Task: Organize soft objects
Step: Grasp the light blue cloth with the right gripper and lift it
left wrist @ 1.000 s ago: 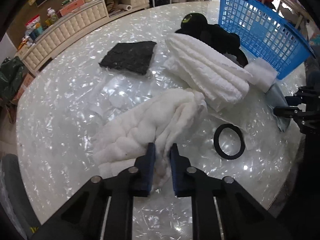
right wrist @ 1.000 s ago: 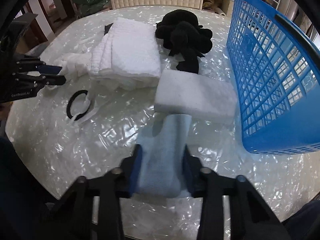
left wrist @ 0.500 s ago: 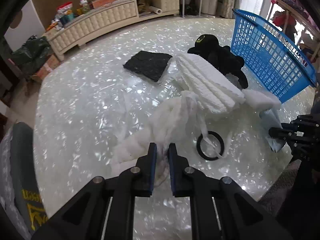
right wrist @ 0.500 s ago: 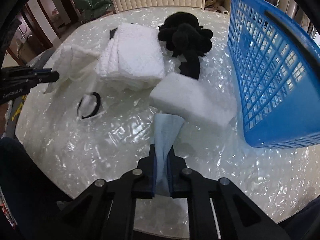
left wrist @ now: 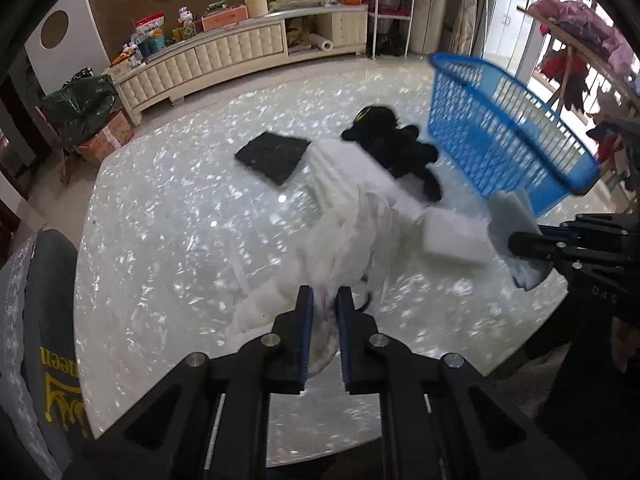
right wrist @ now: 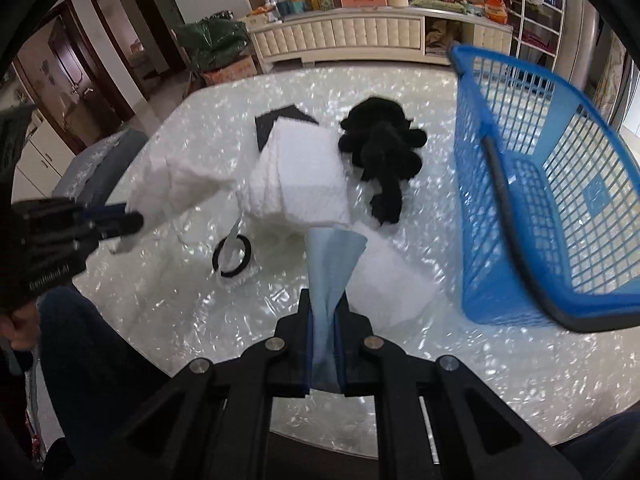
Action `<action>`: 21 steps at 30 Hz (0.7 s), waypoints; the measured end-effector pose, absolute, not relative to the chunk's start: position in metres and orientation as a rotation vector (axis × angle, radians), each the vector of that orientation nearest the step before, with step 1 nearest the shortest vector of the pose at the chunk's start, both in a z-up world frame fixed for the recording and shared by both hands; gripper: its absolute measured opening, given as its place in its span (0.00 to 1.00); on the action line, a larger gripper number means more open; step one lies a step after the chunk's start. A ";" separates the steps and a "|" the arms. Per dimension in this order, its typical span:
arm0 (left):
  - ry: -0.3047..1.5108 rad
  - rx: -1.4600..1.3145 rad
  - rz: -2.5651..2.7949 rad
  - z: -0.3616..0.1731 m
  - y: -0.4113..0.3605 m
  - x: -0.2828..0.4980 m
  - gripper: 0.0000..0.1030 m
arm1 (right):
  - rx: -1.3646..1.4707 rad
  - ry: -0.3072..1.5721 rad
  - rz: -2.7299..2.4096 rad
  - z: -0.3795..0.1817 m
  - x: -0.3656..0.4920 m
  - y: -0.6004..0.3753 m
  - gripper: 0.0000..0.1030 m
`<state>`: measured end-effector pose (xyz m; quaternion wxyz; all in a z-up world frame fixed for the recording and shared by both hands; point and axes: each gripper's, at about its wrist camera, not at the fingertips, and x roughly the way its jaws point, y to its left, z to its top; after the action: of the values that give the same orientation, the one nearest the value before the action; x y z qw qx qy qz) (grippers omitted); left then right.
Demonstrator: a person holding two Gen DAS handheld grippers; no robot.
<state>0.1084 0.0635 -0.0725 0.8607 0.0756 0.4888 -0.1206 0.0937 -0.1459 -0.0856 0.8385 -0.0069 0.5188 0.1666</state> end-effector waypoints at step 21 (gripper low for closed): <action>0.880 0.042 -0.332 -0.026 -0.032 0.130 0.10 | -0.075 0.928 0.247 -0.009 0.109 -0.208 0.08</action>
<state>0.1300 -0.0315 -0.0265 0.8913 0.0202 0.4237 -0.1602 0.1085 -0.2082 -0.0095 0.8863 -0.0359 0.4461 0.1190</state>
